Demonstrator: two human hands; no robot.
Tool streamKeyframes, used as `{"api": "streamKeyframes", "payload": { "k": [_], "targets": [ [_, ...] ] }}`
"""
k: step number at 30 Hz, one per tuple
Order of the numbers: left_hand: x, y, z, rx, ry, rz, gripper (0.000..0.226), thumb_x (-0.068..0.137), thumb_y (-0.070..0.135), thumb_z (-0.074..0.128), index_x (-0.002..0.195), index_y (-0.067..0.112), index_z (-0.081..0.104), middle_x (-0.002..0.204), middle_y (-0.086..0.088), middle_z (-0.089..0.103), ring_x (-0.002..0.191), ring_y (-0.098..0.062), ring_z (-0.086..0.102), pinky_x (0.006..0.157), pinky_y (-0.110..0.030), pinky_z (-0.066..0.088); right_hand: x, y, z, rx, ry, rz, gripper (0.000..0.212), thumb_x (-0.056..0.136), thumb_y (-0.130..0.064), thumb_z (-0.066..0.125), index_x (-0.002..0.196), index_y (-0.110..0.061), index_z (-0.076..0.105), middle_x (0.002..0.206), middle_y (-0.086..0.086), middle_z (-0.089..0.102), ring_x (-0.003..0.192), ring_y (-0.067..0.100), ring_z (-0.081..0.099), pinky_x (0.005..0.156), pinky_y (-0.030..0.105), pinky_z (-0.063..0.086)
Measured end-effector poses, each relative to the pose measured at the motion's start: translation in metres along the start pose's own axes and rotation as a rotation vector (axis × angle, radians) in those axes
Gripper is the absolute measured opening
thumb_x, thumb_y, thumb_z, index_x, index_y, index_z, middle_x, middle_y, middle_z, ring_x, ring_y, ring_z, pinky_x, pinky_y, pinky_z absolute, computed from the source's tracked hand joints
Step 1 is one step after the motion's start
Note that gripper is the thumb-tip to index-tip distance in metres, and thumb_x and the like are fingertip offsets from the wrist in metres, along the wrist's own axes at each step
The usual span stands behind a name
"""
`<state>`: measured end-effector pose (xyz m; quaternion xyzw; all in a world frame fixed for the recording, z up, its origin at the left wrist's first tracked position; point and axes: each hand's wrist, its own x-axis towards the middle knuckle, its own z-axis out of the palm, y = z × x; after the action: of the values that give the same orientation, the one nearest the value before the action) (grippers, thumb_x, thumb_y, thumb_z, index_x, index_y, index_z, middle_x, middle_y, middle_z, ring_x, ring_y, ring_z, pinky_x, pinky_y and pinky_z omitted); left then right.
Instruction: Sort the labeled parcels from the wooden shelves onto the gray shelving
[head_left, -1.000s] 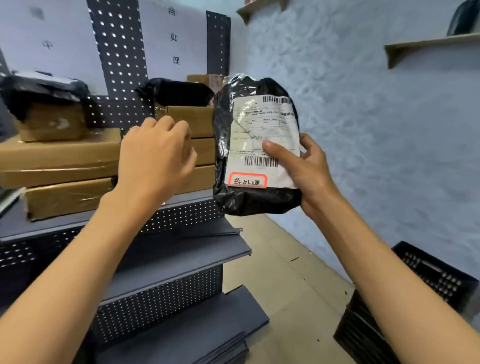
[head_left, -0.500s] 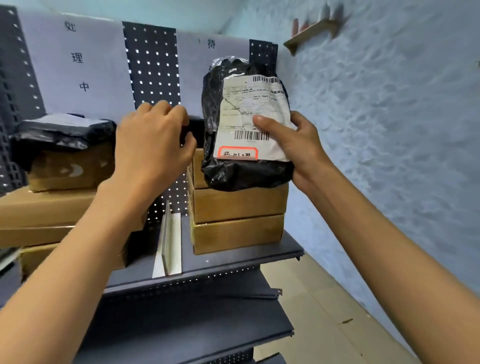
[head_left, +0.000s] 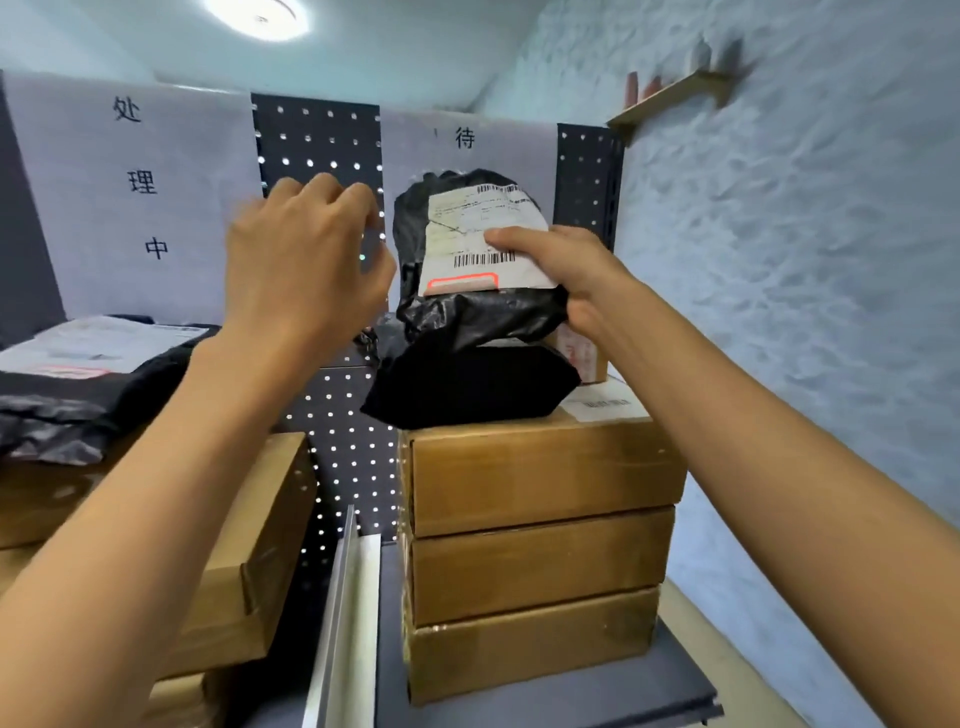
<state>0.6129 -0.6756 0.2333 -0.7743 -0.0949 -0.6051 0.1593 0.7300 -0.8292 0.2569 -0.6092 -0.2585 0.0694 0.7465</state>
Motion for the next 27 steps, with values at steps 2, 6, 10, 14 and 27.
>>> {"api": "streamKeyframes", "payload": {
  "k": [2, 6, 10, 14, 27],
  "targets": [
    [0.0, -0.005, 0.013, 0.003, -0.01, -0.004, 0.019, 0.086, 0.022, 0.058, 0.094, 0.006, 0.065, 0.089, -0.016, 0.063, 0.087, -0.039, 0.056, 0.064, -0.036, 0.03, 0.011, 0.006, 0.004, -0.006, 0.008, 0.03, 0.036, 0.078, -0.007, 0.077, 0.109, 0.0, 0.06, 0.08, 0.01, 0.07, 0.049, 0.012, 0.065, 0.044, 0.022, 0.052],
    [-0.005, -0.009, 0.033, -0.005, -0.048, -0.012, 0.019, 0.087, 0.021, 0.059, 0.093, 0.005, 0.065, 0.09, -0.016, 0.063, 0.087, -0.04, 0.056, 0.064, -0.035, 0.028, 0.028, 0.019, 0.005, -0.116, 0.022, 0.091, 0.036, 0.08, -0.014, 0.076, 0.109, 0.0, 0.062, 0.082, 0.009, 0.071, 0.054, 0.013, 0.065, 0.046, 0.022, 0.054],
    [-0.013, -0.012, 0.041, -0.01, -0.069, -0.011, 0.019, 0.087, 0.023, 0.059, 0.094, 0.006, 0.065, 0.089, -0.014, 0.063, 0.086, -0.039, 0.056, 0.064, -0.035, 0.029, 0.037, 0.029, 0.002, -0.185, 0.001, 0.159, 0.037, 0.083, -0.015, 0.073, 0.114, 0.0, 0.062, 0.094, 0.011, 0.072, 0.064, 0.017, 0.066, 0.053, 0.024, 0.055],
    [-0.018, -0.014, 0.042, -0.012, -0.084, -0.007, 0.019, 0.086, 0.022, 0.06, 0.094, 0.006, 0.065, 0.089, -0.014, 0.064, 0.085, -0.039, 0.057, 0.064, -0.036, 0.032, 0.039, 0.033, -0.003, -0.179, 0.007, 0.168, 0.037, 0.083, -0.016, 0.071, 0.116, -0.002, 0.061, 0.106, 0.014, 0.07, 0.072, 0.02, 0.067, 0.061, 0.027, 0.057],
    [-0.034, -0.007, -0.006, -0.012, -0.165, -0.064, 0.022, 0.087, 0.023, 0.061, 0.099, 0.006, 0.064, 0.093, -0.014, 0.064, 0.089, -0.039, 0.056, 0.067, -0.037, 0.032, -0.005, 0.017, -0.018, -0.409, -0.085, 0.008, 0.051, 0.083, -0.026, 0.07, 0.127, -0.004, 0.055, 0.127, 0.014, 0.056, 0.115, 0.023, 0.056, 0.103, 0.04, 0.045]
  ]
}}
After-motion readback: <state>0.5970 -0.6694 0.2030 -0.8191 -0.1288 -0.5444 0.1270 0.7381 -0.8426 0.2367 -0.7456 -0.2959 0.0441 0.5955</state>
